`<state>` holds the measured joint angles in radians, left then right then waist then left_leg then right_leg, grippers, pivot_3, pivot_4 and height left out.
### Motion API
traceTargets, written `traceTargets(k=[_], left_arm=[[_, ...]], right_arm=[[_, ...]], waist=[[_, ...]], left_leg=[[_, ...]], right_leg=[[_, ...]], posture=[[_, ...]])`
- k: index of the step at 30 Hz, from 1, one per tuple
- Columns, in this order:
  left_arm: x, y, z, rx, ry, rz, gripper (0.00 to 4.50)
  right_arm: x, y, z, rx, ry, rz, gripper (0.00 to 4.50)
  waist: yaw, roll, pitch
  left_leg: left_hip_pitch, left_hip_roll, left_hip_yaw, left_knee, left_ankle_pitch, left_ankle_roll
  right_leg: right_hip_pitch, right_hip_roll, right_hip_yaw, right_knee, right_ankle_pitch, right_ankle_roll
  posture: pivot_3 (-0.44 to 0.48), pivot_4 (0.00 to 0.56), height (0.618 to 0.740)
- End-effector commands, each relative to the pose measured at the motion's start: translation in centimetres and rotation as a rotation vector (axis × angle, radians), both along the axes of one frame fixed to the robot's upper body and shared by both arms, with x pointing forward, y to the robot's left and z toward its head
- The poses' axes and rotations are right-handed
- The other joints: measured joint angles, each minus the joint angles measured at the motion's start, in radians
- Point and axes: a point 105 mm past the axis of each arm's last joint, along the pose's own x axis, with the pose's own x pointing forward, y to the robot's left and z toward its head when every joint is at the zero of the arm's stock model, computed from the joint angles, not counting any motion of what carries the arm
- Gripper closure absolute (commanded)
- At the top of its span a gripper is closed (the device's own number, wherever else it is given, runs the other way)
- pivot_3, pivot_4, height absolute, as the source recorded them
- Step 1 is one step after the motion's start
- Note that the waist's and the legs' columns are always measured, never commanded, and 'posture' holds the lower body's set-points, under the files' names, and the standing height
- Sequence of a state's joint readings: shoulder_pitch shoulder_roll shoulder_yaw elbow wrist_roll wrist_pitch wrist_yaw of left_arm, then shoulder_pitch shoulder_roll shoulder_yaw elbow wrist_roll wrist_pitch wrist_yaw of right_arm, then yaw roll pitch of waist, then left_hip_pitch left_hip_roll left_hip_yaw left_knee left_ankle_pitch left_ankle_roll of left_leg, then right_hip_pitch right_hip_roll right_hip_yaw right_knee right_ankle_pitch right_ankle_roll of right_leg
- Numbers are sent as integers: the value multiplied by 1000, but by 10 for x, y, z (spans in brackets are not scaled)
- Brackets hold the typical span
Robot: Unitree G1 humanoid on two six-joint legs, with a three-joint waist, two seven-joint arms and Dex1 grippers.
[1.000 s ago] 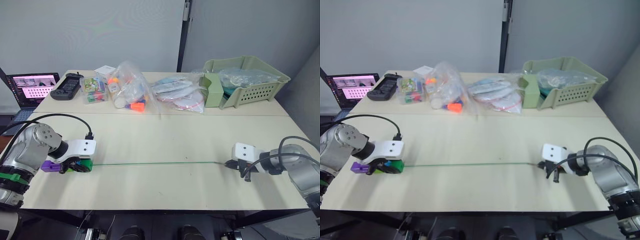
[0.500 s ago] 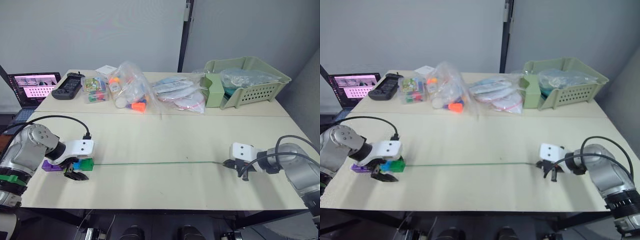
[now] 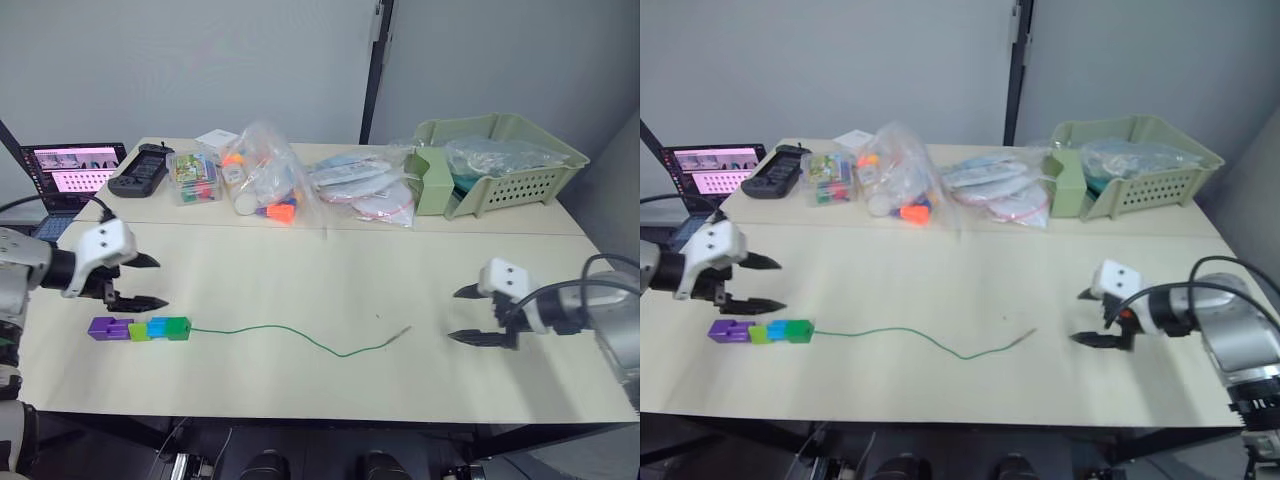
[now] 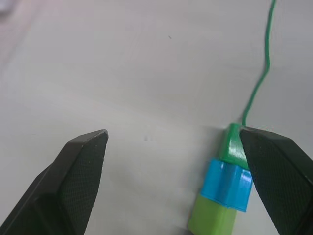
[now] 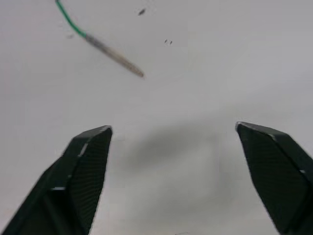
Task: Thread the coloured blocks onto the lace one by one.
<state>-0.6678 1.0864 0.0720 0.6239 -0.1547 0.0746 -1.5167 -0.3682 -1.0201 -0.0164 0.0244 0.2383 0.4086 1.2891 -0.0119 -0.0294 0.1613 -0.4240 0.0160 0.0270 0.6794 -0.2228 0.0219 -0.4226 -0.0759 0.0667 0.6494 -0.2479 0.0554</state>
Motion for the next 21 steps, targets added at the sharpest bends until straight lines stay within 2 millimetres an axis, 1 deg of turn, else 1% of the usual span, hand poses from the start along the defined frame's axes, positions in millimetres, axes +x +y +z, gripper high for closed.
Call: traceTargets(k=[1,2,4,6,9,11,13,15,16,19,21], left_arm=[[-14,13,22,-203,-50,60,0],[-19,17,25,-245,-64,66,0],[-30,30,19,-309,-43,132,0],[-39,40,12,-364,-25,196,0],[-52,55,7,-410,-77,302,0],[-58,66,10,-448,-154,368,0],[-62,80,9,-483,-187,446,0],[-70,96,-1,-430,-201,533,0],[-72,102,-5,-401,-208,562,0],[-76,115,-7,-362,-246,613,0],[-80,121,-9,-343,-230,620,0]], right_arm=[[-10,-4,25,125,-1,-42,17],[-13,-6,28,166,7,-60,17],[-19,-10,32,255,30,-114,17],[-21,-10,34,332,26,-154,17],[-23,-10,36,424,2,-207,17],[-24,-13,34,438,-34,-231,17],[-25,-14,29,426,-44,-238,17],[-25,-27,21,410,-38,-262,17],[-24,-30,20,413,-36,-271,17],[-22,-31,14,400,-44,-271,17],[-23,-30,10,369,-40,-258,17]], waist=[[-1,0,0],[-2,0,0],[-3,0,0],[-6,0,0],[-7,0,0],[-5,0,0],[3,0,0],[5,0,0],[4,0,0],[5,0,0],[4,0,0]], left_leg=[[0,0,0,0,0,0],[0,0,0,0,0,0],[0,1,-1,-1,0,0],[1,1,-1,-1,0,0],[1,3,-1,-1,0,0],[1,3,-1,-1,0,0],[1,3,-1,-1,0,0],[1,2,-1,-1,0,0],[2,2,0,-1,0,0],[2,2,1,-1,0,0],[2,2,1,-1,0,0]], right_leg=[[0,0,0,0,0,0],[0,0,0,0,0,0],[0,0,0,0,0,0],[0,0,0,1,0,0],[0,0,0,0,0,0],[0,0,0,0,0,0],[0,-1,0,-1,0,0],[1,-2,0,-1,0,0],[1,-2,0,-2,0,0],[1,-2,0,-2,0,0],[1,-1,0,-2,0,0]], posture=[[0,150,734],[0,150,734],[0,150,734],[0,150,734],[0,150,734],[0,150,734],[0,150,734],[0,150,734],[0,150,734],[0,150,734],[0,150,734]])
